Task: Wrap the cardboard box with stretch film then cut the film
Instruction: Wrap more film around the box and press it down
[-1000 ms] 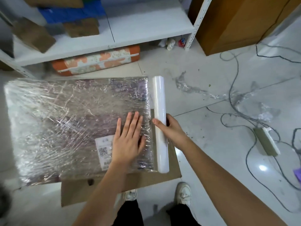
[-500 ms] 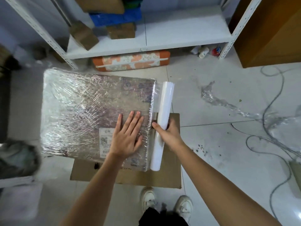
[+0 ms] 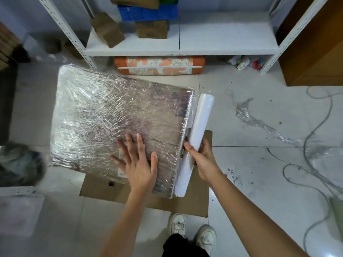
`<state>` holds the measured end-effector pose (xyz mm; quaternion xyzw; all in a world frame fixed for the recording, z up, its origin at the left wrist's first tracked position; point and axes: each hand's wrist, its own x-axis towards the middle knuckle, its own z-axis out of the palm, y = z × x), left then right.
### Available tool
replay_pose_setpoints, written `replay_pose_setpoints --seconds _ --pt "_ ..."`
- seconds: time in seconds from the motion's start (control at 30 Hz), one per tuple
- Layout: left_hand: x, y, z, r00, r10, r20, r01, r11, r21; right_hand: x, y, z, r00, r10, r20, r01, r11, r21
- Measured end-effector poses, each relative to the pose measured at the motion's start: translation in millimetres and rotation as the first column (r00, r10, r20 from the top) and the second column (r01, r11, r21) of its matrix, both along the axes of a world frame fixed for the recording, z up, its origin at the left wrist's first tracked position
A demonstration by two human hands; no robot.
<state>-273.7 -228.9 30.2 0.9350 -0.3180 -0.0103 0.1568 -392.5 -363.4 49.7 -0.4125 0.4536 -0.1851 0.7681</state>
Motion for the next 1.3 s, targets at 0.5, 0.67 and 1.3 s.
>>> replay_pose_setpoints --seconds 0.5,0.67,1.3 --pt "-53 -17 54 0.976 0.132 -0.172 -0.191 0.899 -0.395 -20 -6 129 0.983 0.106 -0.147 -0.162 0.881 -0.444" --pt "-56 -15 69 0.955 0.108 -0.276 -0.237 0.836 -0.495 -14 5 159 0.969 0.085 -0.231 -0.202 0.811 -0.549" --pt "-18 -13 185 0.853 0.144 -0.502 -0.246 0.959 -0.142 16 46 180 0.858 -0.003 -0.513 -0.339 0.747 -0.572"
